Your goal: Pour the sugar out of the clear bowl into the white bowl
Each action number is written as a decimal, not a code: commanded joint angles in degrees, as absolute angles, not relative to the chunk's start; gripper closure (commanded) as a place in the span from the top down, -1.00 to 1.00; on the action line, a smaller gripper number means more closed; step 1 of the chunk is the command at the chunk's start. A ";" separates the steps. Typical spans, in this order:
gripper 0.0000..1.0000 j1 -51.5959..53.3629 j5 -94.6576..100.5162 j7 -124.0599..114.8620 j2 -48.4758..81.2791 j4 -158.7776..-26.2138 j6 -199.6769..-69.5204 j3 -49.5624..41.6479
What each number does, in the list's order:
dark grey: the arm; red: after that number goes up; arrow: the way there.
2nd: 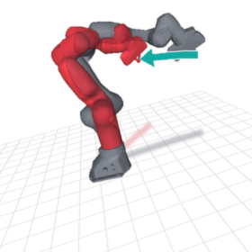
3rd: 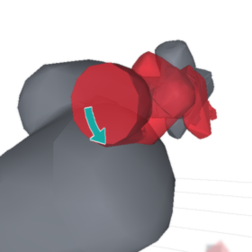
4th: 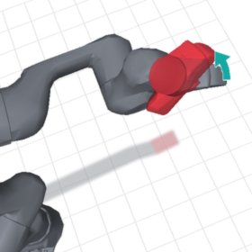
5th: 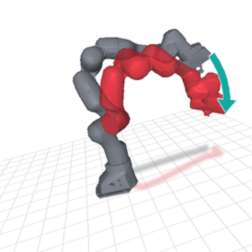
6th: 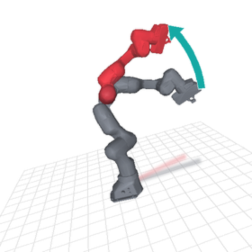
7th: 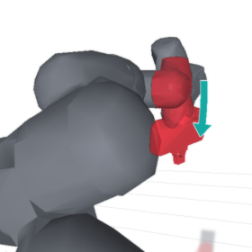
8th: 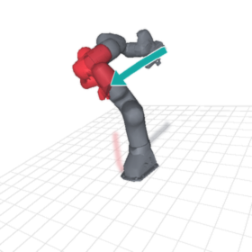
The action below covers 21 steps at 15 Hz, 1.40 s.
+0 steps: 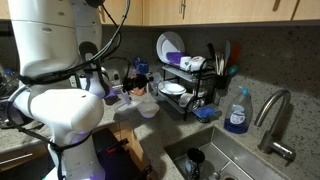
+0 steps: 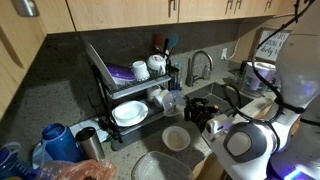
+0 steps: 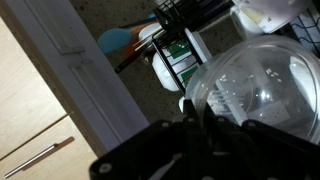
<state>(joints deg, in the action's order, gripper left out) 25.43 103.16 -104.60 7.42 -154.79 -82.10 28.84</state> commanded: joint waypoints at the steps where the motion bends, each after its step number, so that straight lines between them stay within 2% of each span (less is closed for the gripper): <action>1: -0.95 25.96 102.12 -103.28 9.72 -154.52 -82.72 28.97; 8: -0.95 24.58 102.64 -103.12 9.94 -154.77 -84.98 28.65; 16: -0.95 17.77 103.37 -104.06 2.63 -154.78 -109.21 23.71; 21: -0.95 15.24 101.72 -105.52 -6.72 -156.33 -114.54 18.13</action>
